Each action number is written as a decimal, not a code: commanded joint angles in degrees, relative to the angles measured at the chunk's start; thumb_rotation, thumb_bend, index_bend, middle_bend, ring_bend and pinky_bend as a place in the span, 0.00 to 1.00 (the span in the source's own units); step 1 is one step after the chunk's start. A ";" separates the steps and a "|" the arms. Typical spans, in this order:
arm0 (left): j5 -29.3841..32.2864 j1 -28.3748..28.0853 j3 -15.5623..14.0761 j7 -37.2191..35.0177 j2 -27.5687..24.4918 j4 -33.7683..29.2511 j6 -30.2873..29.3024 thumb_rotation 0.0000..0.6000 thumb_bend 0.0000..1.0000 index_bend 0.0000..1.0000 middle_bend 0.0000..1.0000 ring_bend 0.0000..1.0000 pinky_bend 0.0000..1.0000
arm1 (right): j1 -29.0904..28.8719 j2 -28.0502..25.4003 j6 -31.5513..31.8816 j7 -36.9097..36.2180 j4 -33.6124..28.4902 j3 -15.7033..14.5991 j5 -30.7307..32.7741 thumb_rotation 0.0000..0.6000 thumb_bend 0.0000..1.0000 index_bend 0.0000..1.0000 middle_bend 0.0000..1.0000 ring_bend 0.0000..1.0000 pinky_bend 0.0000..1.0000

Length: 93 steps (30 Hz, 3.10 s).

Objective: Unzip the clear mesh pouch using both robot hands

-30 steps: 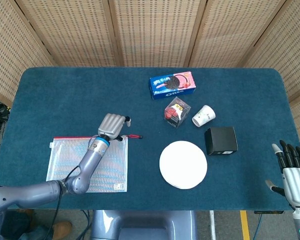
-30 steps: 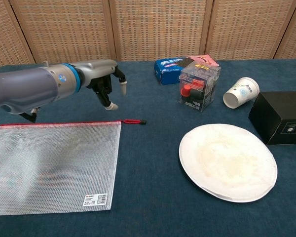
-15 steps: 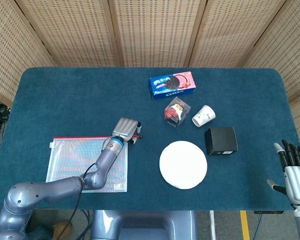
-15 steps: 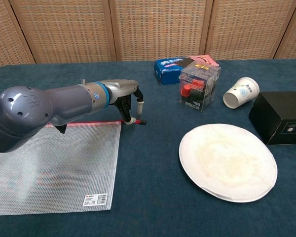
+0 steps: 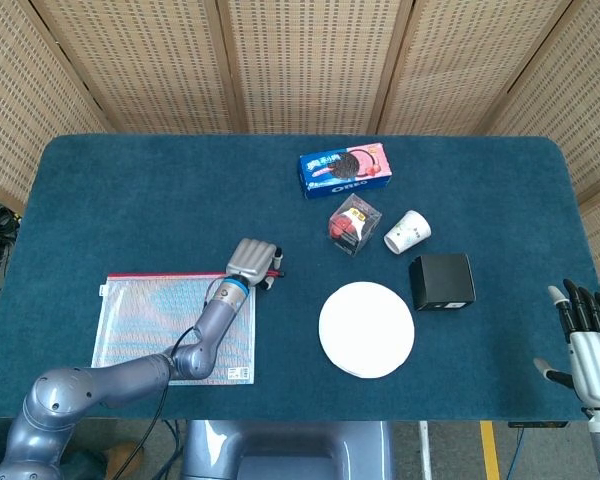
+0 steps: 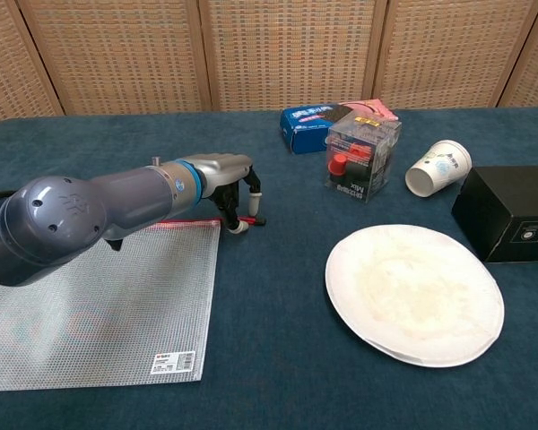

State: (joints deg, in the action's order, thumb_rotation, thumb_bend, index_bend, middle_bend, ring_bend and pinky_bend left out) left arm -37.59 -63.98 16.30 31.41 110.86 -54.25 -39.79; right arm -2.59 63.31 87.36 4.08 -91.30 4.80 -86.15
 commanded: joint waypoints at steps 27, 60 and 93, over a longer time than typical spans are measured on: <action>3.82 -0.10 -0.07 3.87 1.68 0.35 -2.59 1.00 0.55 0.56 0.97 1.00 1.00 | 0.12 -0.71 0.52 -1.47 -0.38 -0.21 -0.39 1.00 0.00 0.05 0.00 0.00 0.00; -21.20 11.29 -0.52 -18.75 -21.24 -28.55 -8.85 1.00 0.84 0.68 0.97 1.00 1.00 | -9.01 -3.60 -12.39 -7.10 -4.19 1.26 -1.38 1.00 0.00 0.08 0.01 0.00 0.00; -15.82 9.41 2.94 -23.39 -30.85 -45.38 -8.75 1.00 0.94 0.68 0.97 1.00 1.00 | -50.69 11.55 -54.71 -19.50 -10.88 11.08 51.24 1.00 0.00 0.26 0.90 0.88 0.97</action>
State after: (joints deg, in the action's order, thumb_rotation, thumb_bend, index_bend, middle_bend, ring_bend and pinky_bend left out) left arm -53.48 -54.49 19.28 8.24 79.90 -99.72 -48.62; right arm -49.77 72.51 33.08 -16.99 -103.44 16.21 -39.16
